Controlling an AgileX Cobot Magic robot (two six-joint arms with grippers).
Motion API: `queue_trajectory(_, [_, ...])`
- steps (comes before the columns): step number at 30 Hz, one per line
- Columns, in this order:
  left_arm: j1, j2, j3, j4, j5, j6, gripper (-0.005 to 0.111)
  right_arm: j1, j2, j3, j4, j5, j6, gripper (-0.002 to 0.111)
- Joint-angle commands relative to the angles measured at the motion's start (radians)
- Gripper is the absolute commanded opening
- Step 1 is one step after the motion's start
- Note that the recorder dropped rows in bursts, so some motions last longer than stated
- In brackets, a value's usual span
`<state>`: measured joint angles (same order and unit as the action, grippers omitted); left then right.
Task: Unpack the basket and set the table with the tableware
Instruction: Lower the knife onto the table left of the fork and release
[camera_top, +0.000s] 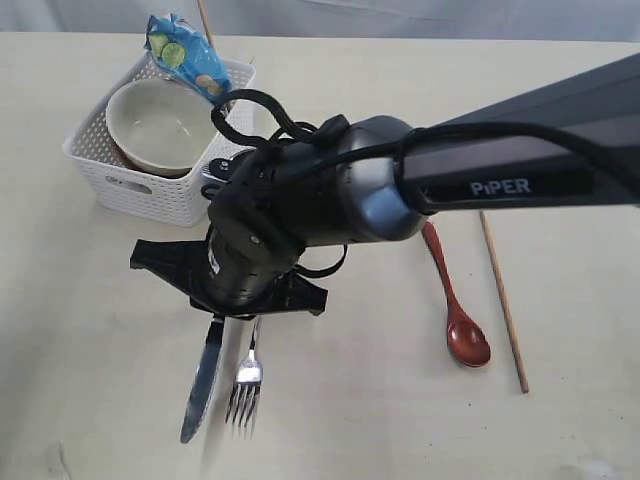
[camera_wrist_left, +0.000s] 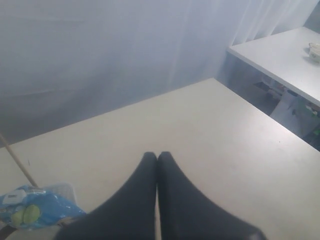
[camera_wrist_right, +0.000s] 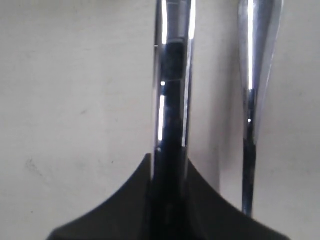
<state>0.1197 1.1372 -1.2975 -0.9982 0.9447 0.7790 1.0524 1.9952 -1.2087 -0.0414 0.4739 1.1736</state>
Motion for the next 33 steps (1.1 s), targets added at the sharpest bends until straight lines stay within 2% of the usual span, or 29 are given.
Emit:
queue_trajectory(1, [0.002, -0.008, 0.004, 0.004, 0.003, -0.005, 0.000, -0.015, -0.005, -0.002, 0.020, 0.005, -0.054, 0.000])
queue_trajectory(31, [0.002, -0.008, 0.004, 0.004, -0.002, -0.002, 0.000, -0.015, 0.050, -0.002, 0.041, -0.091, -0.088, 0.000])
queue_trajectory(33, [0.002, -0.008, 0.004, 0.004, -0.002, -0.002, 0.000, -0.015, 0.043, -0.002, 0.041, -0.091, -0.088, 0.004])
